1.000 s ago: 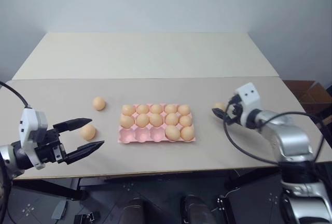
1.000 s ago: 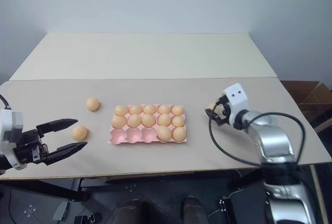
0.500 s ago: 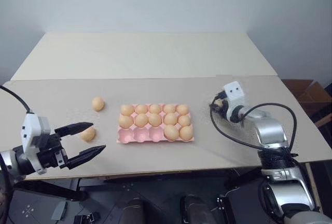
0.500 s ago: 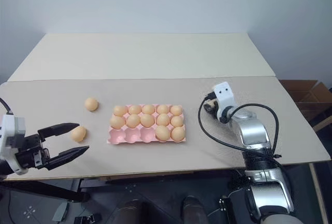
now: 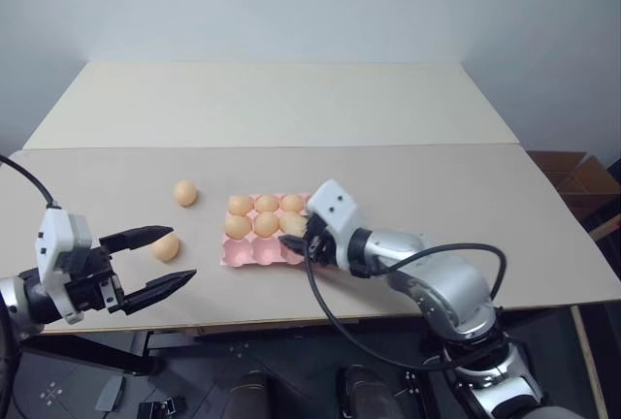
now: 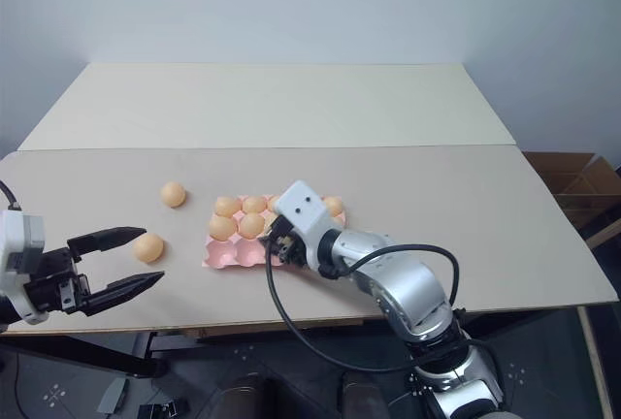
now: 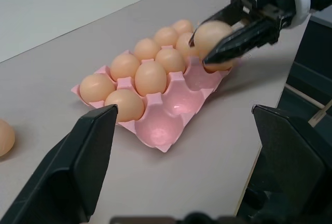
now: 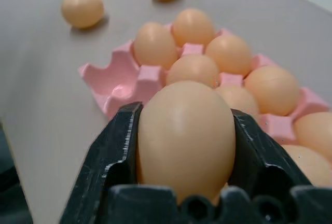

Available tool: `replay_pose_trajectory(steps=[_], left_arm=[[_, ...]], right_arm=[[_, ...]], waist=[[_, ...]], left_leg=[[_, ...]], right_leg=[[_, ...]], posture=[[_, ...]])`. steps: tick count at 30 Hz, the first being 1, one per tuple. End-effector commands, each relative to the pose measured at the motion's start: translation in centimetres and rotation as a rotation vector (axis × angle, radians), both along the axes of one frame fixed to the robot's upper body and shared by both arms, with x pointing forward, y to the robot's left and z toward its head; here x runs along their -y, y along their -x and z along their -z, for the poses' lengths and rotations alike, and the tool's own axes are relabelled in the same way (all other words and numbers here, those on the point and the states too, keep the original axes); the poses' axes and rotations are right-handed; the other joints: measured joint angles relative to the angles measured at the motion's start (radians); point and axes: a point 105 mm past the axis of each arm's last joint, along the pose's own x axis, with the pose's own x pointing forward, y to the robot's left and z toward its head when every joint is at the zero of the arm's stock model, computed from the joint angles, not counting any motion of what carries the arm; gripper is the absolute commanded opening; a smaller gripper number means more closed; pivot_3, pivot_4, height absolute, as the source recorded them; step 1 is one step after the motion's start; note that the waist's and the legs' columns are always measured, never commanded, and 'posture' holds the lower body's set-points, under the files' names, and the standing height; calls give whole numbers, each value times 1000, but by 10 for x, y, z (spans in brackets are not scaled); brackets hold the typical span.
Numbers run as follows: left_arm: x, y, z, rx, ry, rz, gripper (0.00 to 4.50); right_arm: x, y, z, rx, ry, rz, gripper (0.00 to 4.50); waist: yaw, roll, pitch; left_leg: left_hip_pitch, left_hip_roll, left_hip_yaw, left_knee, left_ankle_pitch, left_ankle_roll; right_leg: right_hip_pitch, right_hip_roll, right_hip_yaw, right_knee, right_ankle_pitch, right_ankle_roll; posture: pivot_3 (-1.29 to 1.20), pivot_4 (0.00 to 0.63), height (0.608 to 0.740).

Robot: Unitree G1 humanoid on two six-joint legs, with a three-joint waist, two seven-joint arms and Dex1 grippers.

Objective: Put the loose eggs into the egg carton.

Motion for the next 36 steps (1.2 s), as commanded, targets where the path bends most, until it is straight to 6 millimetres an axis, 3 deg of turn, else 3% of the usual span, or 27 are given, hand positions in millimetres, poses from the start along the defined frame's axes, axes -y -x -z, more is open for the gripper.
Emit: replay_pose_trajectory(steps=[1,4,8,10,14,19,23,27,32,36], left_arm=[[1,2,-11,37,-17,13,4500],[1,2,-11,39,-20,11,4500],[0,1,-11,41,-22,8,4500],[-1,0,-10,40,-21,3,4500],[-7,-1,-9,40,-22,-16,4500],[-13,-1,-8,38,-12,-42,4500],[-16,0,-4,34,-7,-60,4500],[-19,0,-1,35,4,-102,4500],[-36,-20,16,-26,-41,-409,4500],[-37,-29,30,-106,-22,-581,4500]], right_arm=[[-3,-3,-8,55,1,-4,3485],[-1,-5,-18,80,-14,-4,4481],[16,-7,-46,135,-75,16,4481],[35,-5,-61,164,-110,20,4481],[76,1,-75,184,-124,24,4481],[146,16,-63,202,-70,0,4481],[174,27,-42,175,-29,-45,4481],[181,26,-33,171,-23,-37,4481],[177,24,-36,188,-44,-47,4481],[175,25,-36,192,-39,-57,4481]], waist=[[0,0,0],[-1,0,0],[0,0,0],[1,0,0],[6,0,0],[11,-1,0],[-1,-1,0],[-6,0,0],[2,0,0],[10,0,0]], left_leg=[[0,0,0,0,0,0],[-1,0,0,0,0,0],[-1,1,-1,0,0,0],[-1,1,-1,0,0,0],[-1,0,-1,0,0,0],[-2,0,-2,-1,-1,1],[1,0,-1,-1,-2,2],[6,2,-1,0,-2,2],[9,1,-1,0,-1,2],[7,0,-2,0,-1,2]], right_leg=[[0,0,0,0,0,0],[-1,1,0,1,2,3],[-2,2,-1,1,2,3],[-2,2,-1,1,2,3],[0,1,-1,-1,1,3],[1,0,-2,-3,0,3],[4,1,-2,-3,-2,7],[7,2,0,-2,-6,5],[9,2,0,-2,-5,4],[9,1,0,-3,-3,8]], posture=[[0,150,740],[0,150,740],[0,150,740],[0,150,740],[0,150,740],[0,150,740],[0,150,740],[0,150,740],[0,150,740],[0,150,740]])
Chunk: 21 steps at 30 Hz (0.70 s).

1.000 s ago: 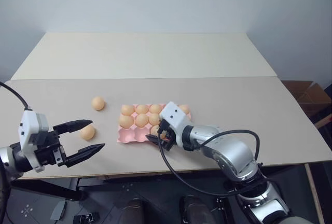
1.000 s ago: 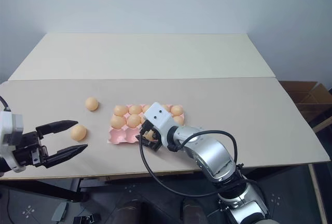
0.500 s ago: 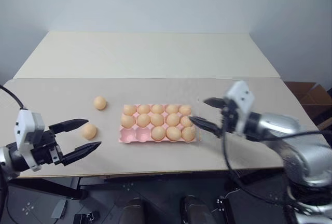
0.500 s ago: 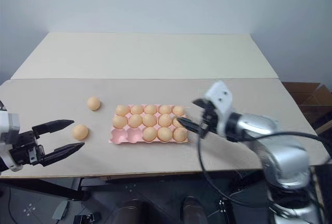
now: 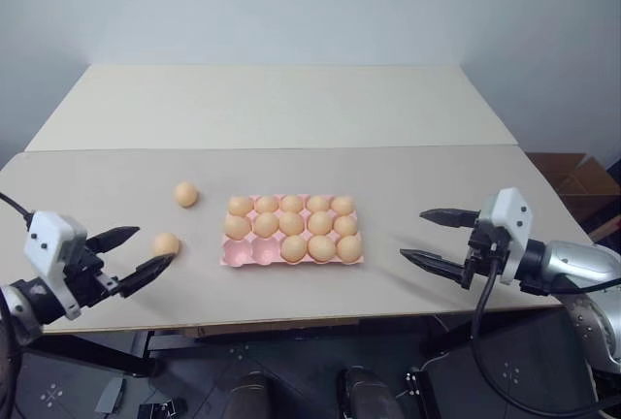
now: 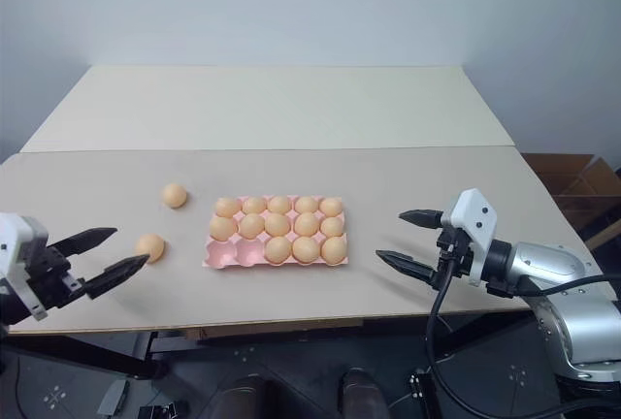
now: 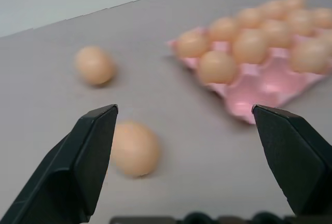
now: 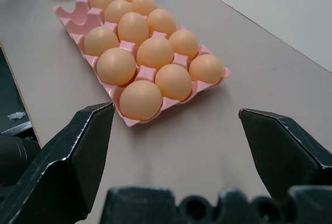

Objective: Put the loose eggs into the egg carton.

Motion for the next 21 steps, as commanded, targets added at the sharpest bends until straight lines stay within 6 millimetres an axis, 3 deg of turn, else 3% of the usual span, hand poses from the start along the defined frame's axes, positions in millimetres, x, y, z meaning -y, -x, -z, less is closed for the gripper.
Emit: replay_pose_trajectory(steps=[1,5,10,13,19,21], left_arm=[[2,-9,8,-55,-9,-151,4500],[2,-24,30,-153,10,-310,4500],[0,-47,42,-219,51,-448,4500],[6,-54,48,-266,58,-457,3886],[5,-57,48,-275,27,-448,1898],[5,-56,43,-247,-24,-422,1647]], right_arm=[[-4,2,-10,52,-2,-26,4481],[-7,1,-15,67,-7,-33,4481],[-12,1,-16,74,-15,-42,4481],[-15,3,-18,82,-21,-47,4500],[-14,7,-20,81,-29,-44,4500],[-13,7,-20,83,-31,-40,4500]], waist=[[3,0,0],[9,0,0],[11,-1,0],[9,-1,0],[7,-1,0],[7,-1,0]], left_leg=[[0,0,0,0,0,0],[-1,-2,-2,0,0,0],[0,-2,-2,0,0,0],[0,-2,-3,0,0,0],[-1,-2,-3,0,0,0],[-1,-3,-3,0,0,0]], right_leg=[[0,-1,0,0,2,0],[0,-1,0,-1,5,0],[1,0,-1,0,6,-1],[1,0,-1,1,6,-2],[1,0,-1,-1,6,-2],[1,-1,-1,-1,6,-2]], posture=[[0,150,740],[0,150,740],[0,150,740],[0,150,740],[0,150,740],[0,150,740]])
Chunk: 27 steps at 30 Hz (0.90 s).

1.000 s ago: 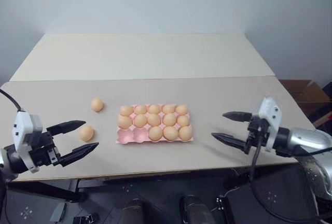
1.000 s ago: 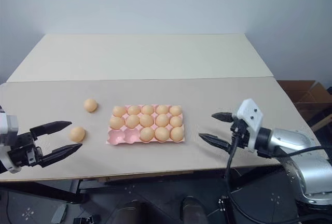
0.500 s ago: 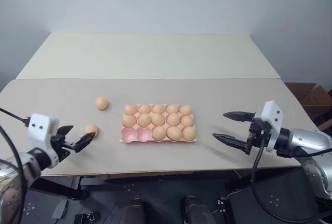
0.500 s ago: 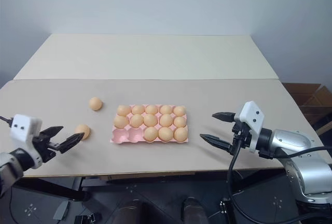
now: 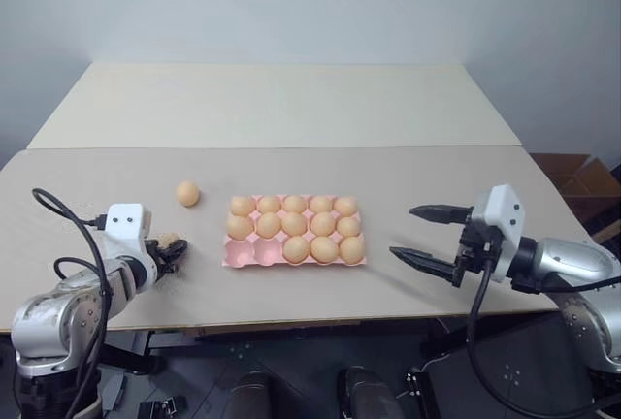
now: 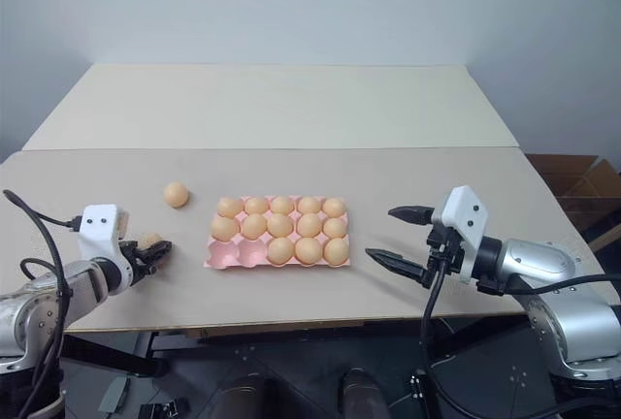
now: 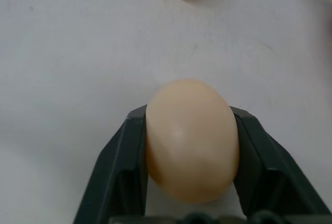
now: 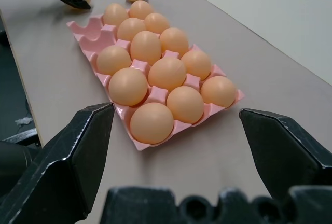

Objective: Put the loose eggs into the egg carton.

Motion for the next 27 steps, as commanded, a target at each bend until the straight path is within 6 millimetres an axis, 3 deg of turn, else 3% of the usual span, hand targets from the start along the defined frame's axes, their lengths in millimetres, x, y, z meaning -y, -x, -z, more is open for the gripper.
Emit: replay_pose_trajectory(steps=[1,4,8,12,19,27], left_arm=[[-2,0,-14,45,-93,57,1647],[27,4,-46,214,-122,341,1647],[66,22,-61,296,-69,693,1647],[105,23,-56,296,-32,939,1647],[135,2,-42,257,-33,1034,1647],[129,6,-56,287,-44,1069,4222]], right_arm=[[0,3,-15,62,-8,-4,4500],[0,5,-17,63,-22,-15,4500],[-4,11,-18,50,-28,-69,4500],[-8,16,-18,44,-26,-110,4500],[-9,18,-20,59,-34,-100,4500],[-9,21,-21,66,-41,-74,4500]], waist=[[-1,0,0],[-4,0,0],[4,0,0],[14,1,0],[8,1,0],[3,1,0]], left_leg=[[0,0,0,0,0,0],[1,1,0,0,0,0],[0,1,1,0,0,0],[0,0,2,0,0,0],[-1,0,1,1,0,0],[-2,0,0,0,0,1]], right_leg=[[0,0,0,0,0,0],[-1,0,1,0,0,-1],[-1,-1,0,0,-4,-8],[0,-1,0,-1,-4,-8],[0,0,1,-1,0,1],[-1,1,0,-1,-1,1]], posture=[[0,150,740],[0,150,740],[0,150,740],[0,150,740],[0,150,740],[0,150,740]])
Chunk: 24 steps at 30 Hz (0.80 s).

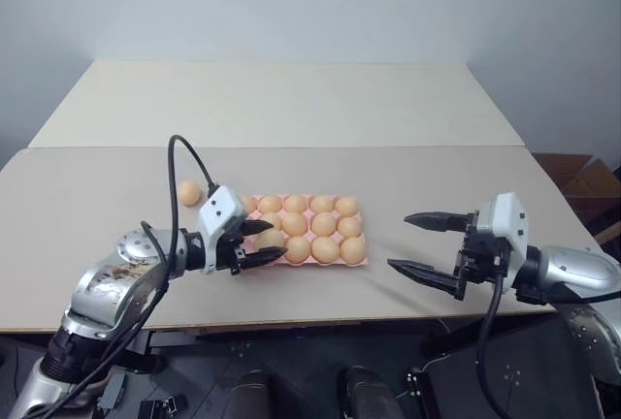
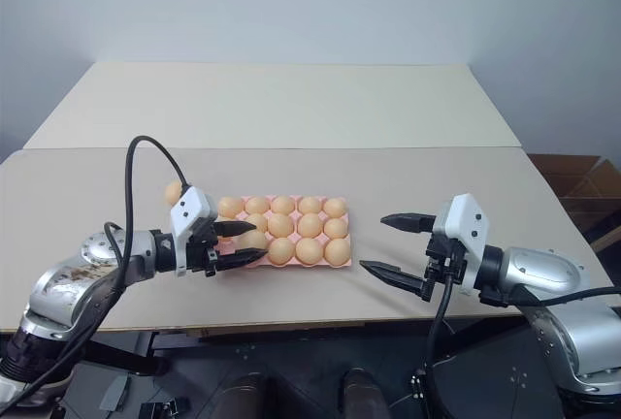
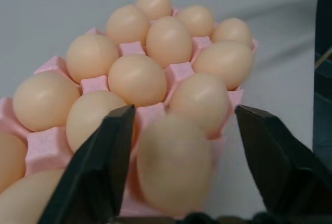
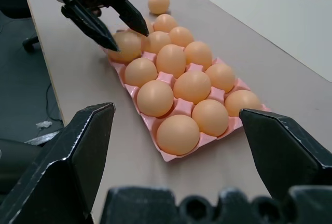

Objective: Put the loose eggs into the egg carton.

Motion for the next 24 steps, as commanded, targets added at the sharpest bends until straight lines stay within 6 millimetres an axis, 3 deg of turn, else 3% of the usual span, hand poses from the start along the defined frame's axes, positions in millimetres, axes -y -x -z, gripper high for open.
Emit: replay_pose_trajectory(steps=[1,6,11,14,19,24], left_arm=[[-10,0,-22,103,-3,-17,4471],[-48,4,-50,205,68,-122,4471],[-101,21,-50,253,32,-263,4471],[-122,37,-48,240,46,-310,4471],[-137,72,-31,125,47,-322,4471],[-138,76,-29,141,82,-380,4471]], right_arm=[[-2,4,-13,57,-12,-9,4500],[-3,4,-13,58,-15,-23,4500],[-2,3,-12,50,-8,-64,4500],[-2,2,-11,40,-3,-90,4500],[1,-2,-9,23,15,-118,4500],[2,-5,-9,22,20,-125,4500]], waist=[[0,0,0],[-3,0,0],[-7,0,0],[-7,0,0],[-3,0,0],[9,0,0]], left_leg=[[0,0,0,0,0,0],[1,0,0,0,0,0],[2,1,0,0,0,0],[1,1,1,0,0,0],[2,2,2,0,0,0],[2,2,2,0,0,0]], right_leg=[[0,0,0,0,-1,1],[1,0,0,0,-1,2],[0,0,0,0,-2,1],[0,-1,0,0,-2,-1],[0,-2,0,0,-6,-4],[1,-2,0,0,-6,-4]], posture=[[0,150,740],[0,150,740],[0,150,740],[0,150,740],[0,150,740],[0,150,740]])
